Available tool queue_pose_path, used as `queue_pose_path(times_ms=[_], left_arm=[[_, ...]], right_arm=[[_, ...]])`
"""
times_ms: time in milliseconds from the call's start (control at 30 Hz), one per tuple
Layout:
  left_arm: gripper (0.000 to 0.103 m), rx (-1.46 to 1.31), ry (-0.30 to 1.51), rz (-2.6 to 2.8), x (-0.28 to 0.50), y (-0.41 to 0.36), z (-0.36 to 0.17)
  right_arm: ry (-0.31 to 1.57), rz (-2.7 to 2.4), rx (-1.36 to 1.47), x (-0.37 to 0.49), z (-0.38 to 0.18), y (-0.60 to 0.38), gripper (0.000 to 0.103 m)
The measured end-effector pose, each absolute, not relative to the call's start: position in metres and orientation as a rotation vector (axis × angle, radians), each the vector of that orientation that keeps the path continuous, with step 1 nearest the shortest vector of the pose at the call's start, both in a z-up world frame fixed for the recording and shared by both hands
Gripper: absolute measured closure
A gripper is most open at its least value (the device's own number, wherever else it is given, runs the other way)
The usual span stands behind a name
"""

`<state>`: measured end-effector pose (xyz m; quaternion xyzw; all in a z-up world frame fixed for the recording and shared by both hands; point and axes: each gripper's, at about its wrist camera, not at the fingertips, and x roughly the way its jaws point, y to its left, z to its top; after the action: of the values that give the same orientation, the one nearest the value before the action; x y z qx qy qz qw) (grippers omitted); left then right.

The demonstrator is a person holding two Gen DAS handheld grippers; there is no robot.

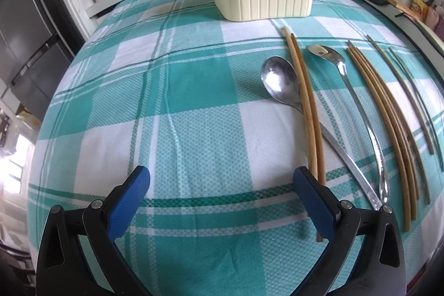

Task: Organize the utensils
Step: 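Lower the left tool and grasp the steel spoon by its handle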

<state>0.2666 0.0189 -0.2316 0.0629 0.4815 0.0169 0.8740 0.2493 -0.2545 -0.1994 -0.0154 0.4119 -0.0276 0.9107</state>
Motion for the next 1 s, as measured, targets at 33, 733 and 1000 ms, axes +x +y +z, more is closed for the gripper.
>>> queue_pose_path(times_ms=[33,733,1000], left_arm=[[0.0,0.126,1.011,0.019,0.265,0.014,-0.231],[0.0,-0.026,1.028,0.011,0.292,-0.015,-0.232],[0.0,-0.015,1.015,0.095,0.302,-0.023,-0.235]], right_arm=[[0.856,-0.052,-0.033,0.252,-0.202,-0.254,0.0],[0.922,-0.043,-0.008,0.276,-0.224,-0.267,0.0],[0.911,-0.025,-0.052,0.283,-0.223,-0.263,0.0]])
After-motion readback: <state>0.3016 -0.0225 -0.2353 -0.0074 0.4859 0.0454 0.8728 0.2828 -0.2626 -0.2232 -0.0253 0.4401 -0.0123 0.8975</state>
